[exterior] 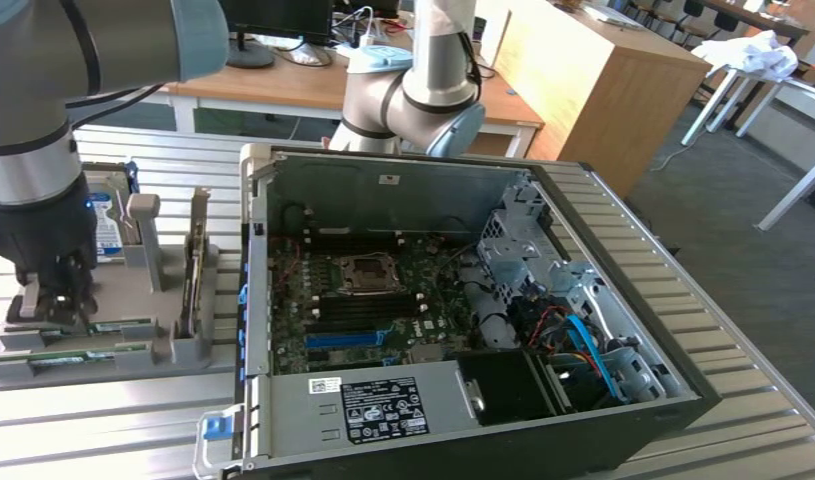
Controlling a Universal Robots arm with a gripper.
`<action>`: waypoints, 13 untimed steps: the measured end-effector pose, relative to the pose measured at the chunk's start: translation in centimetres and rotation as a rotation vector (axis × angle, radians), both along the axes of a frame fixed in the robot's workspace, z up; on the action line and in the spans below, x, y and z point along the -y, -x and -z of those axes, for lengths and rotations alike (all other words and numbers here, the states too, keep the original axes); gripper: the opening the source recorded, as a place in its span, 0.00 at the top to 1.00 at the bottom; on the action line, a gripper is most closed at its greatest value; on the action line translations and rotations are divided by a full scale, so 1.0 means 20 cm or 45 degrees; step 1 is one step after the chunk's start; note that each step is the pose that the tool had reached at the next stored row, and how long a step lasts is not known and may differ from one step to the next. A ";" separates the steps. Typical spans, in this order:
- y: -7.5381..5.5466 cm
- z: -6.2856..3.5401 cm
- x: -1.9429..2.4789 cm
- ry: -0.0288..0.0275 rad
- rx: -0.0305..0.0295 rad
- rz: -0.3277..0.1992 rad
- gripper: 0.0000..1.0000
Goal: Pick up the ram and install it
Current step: 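Pick up the ram and move it above insertion slot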
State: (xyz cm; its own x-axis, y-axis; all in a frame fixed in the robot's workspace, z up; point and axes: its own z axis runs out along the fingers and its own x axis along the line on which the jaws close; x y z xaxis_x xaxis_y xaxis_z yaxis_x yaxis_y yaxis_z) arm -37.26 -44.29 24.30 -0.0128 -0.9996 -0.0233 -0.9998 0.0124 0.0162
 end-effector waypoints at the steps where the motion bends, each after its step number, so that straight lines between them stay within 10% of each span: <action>1: 0.00 0.000 0.009 -0.0001 0.0000 0.000 0.70; 13: 0.00 0.020 0.025 0.0000 0.0000 0.000 0.70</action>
